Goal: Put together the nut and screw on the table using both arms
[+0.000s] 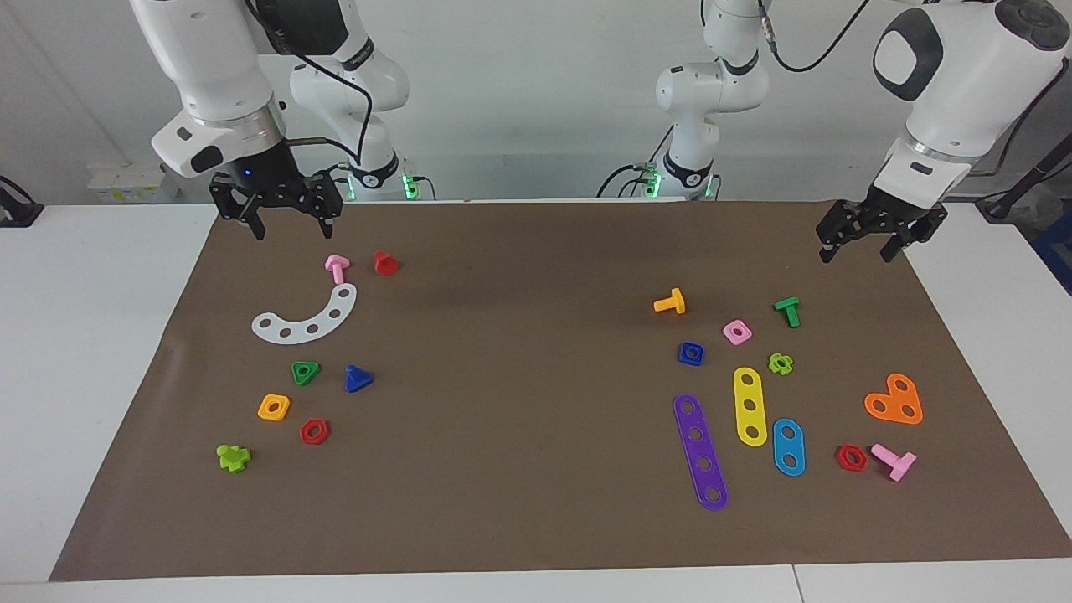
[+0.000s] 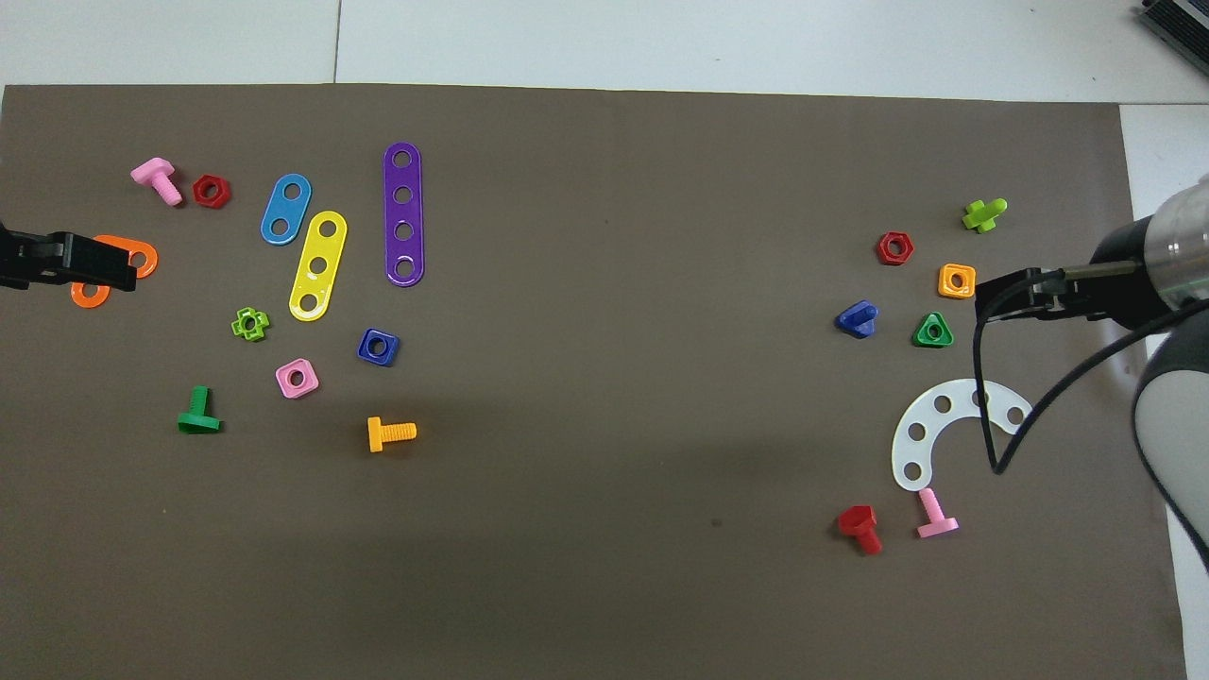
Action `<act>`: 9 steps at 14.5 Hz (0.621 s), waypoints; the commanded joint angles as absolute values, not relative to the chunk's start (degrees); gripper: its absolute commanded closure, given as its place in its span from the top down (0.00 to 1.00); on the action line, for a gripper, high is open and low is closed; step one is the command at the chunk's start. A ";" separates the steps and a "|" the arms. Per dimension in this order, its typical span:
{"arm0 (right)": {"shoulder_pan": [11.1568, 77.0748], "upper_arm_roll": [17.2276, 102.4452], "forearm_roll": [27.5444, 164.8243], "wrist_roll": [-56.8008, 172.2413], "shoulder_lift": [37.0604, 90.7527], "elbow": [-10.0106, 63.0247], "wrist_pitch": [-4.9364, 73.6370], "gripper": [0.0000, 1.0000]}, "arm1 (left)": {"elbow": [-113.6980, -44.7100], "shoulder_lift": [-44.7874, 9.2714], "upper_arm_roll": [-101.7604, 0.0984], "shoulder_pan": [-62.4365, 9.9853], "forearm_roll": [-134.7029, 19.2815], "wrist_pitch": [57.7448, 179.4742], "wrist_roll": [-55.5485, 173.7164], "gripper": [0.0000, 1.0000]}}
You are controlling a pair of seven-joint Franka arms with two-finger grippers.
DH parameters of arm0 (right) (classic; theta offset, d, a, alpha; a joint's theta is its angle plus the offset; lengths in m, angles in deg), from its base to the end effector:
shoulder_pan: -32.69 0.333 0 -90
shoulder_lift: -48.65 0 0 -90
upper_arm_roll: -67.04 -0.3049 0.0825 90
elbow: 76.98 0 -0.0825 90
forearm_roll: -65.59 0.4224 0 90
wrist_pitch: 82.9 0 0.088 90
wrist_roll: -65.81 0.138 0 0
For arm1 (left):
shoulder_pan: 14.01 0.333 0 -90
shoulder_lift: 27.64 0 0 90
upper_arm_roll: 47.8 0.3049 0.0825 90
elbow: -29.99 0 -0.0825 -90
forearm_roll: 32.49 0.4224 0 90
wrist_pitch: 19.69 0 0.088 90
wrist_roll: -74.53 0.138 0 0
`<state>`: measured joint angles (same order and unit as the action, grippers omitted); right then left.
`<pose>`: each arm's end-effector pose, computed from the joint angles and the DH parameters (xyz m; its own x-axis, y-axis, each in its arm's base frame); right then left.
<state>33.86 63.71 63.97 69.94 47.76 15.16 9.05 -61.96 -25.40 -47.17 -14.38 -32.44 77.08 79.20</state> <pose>0.5900 0.0428 0.5755 0.9999 0.0074 0.0142 0.0070 -0.9996 0.0282 0.6158 0.0028 0.5520 0.9960 -0.0770 0.0448 -0.0769 -0.9970 -0.0050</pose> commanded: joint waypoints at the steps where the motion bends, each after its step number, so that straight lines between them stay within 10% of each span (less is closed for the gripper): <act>1: 32.78 63.52 64.98 68.79 46.19 16.80 8.68 1.00 | -62.82 -26.06 -47.28 -14.18 -32.05 77.08 79.71 1.00; 9: 32.87 63.52 64.98 68.88 46.28 16.71 9.21 1.00 | -62.91 -26.06 -47.28 -14.10 -32.05 77.08 79.71 1.00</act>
